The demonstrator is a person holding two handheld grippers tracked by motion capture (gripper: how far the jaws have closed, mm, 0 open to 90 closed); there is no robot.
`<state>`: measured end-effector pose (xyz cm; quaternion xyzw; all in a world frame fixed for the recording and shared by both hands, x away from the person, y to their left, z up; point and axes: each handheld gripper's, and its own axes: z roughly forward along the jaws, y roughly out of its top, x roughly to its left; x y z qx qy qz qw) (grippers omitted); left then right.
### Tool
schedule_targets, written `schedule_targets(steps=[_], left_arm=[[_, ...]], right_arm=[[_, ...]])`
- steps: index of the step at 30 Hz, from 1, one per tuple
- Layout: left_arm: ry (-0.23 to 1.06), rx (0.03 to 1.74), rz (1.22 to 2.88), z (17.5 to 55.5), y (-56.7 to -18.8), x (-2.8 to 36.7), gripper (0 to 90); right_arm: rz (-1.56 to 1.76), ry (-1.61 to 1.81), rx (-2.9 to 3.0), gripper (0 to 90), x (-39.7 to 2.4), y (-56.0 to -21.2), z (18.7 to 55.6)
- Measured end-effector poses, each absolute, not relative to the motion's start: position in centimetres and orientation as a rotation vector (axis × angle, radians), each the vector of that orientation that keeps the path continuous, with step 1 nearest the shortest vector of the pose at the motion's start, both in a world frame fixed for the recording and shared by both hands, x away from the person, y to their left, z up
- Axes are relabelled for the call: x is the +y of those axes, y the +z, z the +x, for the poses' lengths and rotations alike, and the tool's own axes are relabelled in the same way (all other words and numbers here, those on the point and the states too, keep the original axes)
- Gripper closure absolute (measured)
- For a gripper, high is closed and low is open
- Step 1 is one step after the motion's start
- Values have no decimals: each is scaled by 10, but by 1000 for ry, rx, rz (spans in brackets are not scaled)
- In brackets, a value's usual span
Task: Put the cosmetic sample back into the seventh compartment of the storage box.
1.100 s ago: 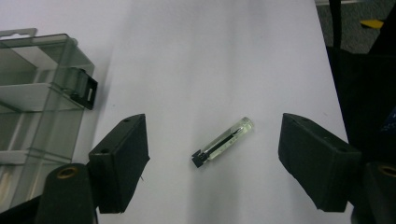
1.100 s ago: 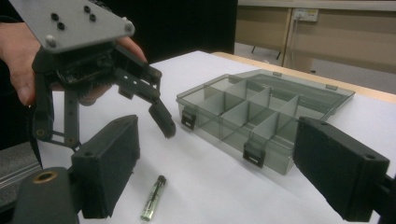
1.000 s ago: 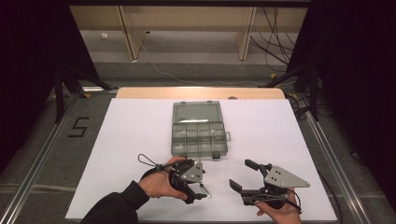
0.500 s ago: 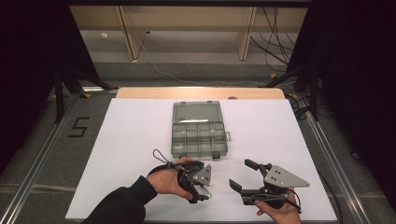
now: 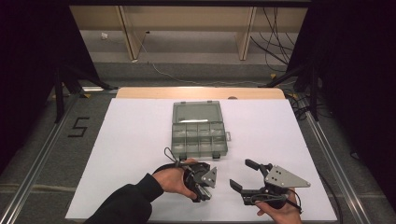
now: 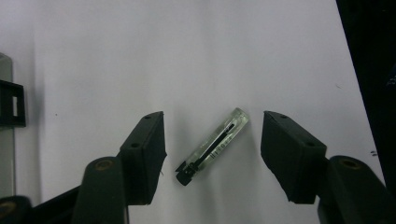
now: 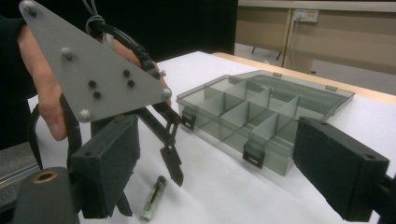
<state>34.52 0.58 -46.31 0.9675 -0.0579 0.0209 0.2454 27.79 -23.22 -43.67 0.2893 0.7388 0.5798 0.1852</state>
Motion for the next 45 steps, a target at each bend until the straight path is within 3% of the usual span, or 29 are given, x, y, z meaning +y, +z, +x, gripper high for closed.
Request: schedule_targets(steps=[21, 35, 45], left_arm=[[-25, -153, 2710, 345, -465, 2, 696], [-53, -90, 2741, 345, -464, 2, 799], [-46, -73, 2725, 347, -463, 3, 804]], right_arm=[[821, 1650, 2074, 162, -231, -437, 277], [810, 1638, 2082, 162, -232, -436, 277], [783, 1622, 2063, 163, -233, -436, 278]])
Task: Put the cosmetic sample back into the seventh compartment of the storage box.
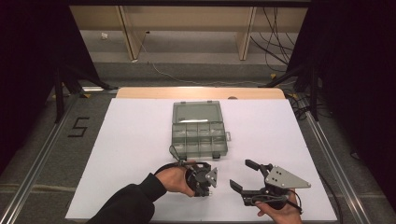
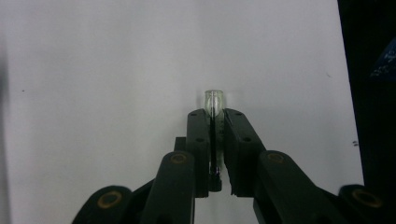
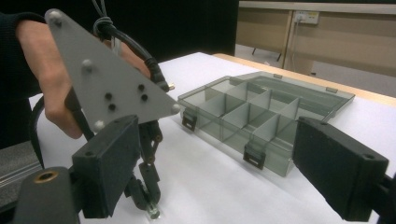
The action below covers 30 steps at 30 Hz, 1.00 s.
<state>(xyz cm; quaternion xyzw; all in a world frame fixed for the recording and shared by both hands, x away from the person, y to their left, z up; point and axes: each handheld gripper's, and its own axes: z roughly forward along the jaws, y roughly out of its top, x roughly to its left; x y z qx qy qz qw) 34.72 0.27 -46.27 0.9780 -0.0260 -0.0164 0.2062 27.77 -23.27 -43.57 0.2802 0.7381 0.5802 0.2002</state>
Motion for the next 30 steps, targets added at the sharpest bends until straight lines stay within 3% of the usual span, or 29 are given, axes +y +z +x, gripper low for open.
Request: schedule_targets(steps=[19, 30], left_arm=[[79, 285, 2608, 370, -440, 19, 804], [120, 351, 2578, 386, -425, 23, 804]], right_arm=[[814, 1620, 2086, 163, -232, -436, 276], [810, 1642, 2087, 164, -231, -437, 277]])
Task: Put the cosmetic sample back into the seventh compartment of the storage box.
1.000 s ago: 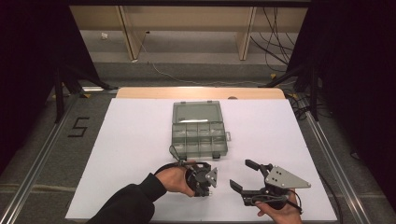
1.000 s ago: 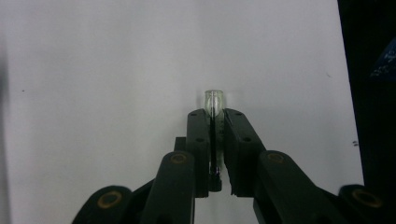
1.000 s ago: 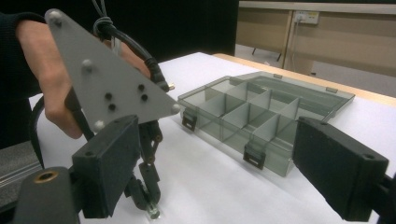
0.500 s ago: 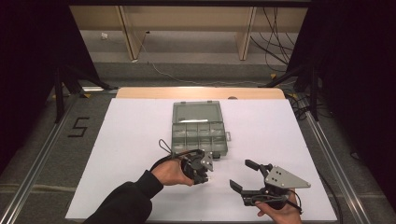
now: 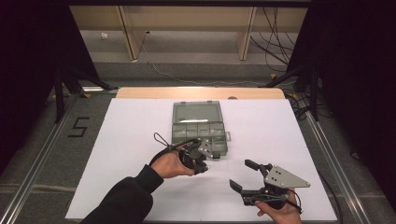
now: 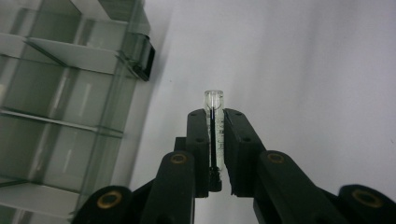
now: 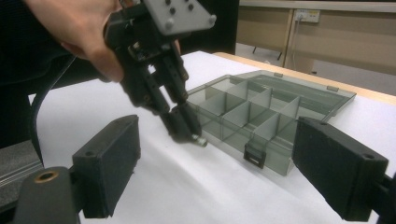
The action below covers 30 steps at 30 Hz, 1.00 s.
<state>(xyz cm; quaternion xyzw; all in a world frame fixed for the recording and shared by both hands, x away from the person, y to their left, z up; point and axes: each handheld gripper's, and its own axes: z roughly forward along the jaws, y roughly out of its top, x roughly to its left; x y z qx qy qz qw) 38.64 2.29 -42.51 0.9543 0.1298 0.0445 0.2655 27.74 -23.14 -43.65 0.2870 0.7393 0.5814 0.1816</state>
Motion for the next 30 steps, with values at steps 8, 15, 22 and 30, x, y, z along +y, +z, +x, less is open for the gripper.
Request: schedule_targets(steps=[8, 15, 22, 30], left_arm=[[153, 424, 2531, 398, -415, 27, 804], [156, 458, 2527, 410, -409, 27, 805], [159, 520, 2501, 417, -408, 24, 804], [168, 574, 2504, 429, -408, 23, 804]], right_arm=[[811, 1623, 2090, 164, -232, -436, 278], [811, 1623, 2089, 164, -232, -437, 278], [820, 1617, 2110, 164, -233, -435, 277], [820, 1617, 2110, 164, -233, -435, 277]])
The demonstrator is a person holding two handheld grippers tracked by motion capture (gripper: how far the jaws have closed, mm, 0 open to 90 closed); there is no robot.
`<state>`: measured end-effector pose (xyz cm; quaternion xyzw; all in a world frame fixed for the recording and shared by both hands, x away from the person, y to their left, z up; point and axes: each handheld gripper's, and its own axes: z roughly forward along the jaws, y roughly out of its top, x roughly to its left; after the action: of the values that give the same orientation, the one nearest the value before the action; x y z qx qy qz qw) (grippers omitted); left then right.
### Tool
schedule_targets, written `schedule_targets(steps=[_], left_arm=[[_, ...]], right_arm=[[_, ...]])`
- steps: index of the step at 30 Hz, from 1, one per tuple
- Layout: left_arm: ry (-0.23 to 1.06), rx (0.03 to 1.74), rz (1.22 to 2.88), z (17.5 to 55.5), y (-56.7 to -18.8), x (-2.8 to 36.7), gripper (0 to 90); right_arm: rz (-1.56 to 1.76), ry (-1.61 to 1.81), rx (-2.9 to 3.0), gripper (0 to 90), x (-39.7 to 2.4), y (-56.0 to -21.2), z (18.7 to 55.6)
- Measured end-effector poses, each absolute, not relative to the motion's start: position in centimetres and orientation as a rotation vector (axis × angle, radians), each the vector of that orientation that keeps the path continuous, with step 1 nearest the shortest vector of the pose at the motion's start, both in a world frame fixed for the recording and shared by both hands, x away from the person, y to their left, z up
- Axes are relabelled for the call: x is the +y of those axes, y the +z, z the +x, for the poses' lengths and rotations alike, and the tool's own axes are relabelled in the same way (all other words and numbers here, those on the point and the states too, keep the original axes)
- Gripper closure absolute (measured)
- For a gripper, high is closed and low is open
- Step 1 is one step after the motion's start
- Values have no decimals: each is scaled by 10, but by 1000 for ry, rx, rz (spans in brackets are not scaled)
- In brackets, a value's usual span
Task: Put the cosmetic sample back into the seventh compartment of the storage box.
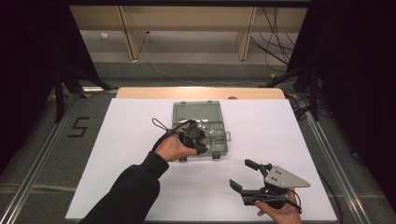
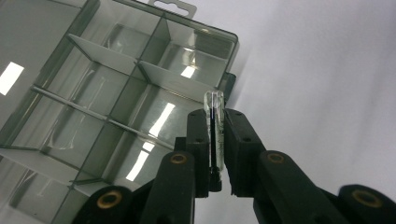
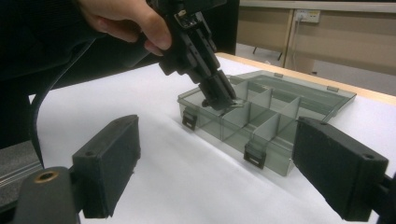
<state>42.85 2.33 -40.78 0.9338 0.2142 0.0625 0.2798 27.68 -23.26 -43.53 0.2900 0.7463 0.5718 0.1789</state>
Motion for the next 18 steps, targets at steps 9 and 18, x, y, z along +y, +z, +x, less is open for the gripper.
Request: schedule_targets(steps=[9, 18], left_arm=[[160, 647, 2459, 439, -408, 18, 804], [159, 705, 2444, 449, -412, 13, 804]], right_arm=[[814, 1641, 2097, 164, -232, -436, 277], [811, 1657, 2073, 164, -231, -437, 278]])
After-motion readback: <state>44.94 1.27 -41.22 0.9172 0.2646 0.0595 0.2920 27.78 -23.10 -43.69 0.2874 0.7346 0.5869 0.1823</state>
